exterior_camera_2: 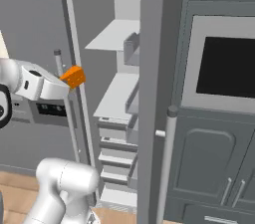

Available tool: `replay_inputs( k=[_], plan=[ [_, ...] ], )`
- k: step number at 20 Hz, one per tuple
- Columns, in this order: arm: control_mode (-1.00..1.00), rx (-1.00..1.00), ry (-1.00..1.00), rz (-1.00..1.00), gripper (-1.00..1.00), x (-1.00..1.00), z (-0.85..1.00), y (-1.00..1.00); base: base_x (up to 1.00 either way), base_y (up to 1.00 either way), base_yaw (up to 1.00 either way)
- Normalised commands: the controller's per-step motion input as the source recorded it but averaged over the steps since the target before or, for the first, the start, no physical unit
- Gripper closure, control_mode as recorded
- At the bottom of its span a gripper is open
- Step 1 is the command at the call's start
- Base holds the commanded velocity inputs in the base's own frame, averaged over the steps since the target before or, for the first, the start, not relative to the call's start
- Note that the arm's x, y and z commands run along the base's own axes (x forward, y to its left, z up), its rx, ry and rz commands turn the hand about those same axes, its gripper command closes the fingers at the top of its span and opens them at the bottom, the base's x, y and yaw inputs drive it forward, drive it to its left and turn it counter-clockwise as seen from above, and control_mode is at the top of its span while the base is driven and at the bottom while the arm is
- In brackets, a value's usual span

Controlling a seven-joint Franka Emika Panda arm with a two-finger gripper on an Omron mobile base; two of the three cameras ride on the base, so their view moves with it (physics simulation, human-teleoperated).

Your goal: Pick the cheese from the fridge and the cheese grater from the cabinet and place them next to the salad bowl.

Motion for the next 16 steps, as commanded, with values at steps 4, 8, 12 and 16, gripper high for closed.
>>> replay_inputs(
  k=[4, 8, 12, 16],
  plan=[
    [1.0, 0.0, 0.0, 0.0, 1.0, 0.0, 0.0, 0.0, -0.62, 0.14, -0.01],
    [1.0, 0.0, 0.0, 0.0, 1.0, 0.0, 0.0, 0.0, -0.48, 0.21, 0.02],
    [1.0, 0.0, 0.0, 0.0, 1.0, 0.0, 0.0, 0.0, -0.24, 0.16, 0.16],
    [1.0, 0.0, 0.0, 0.0, 1.0, 0.0, 0.0, 0.0, -0.24, 0.29, 0.38]
  ],
)
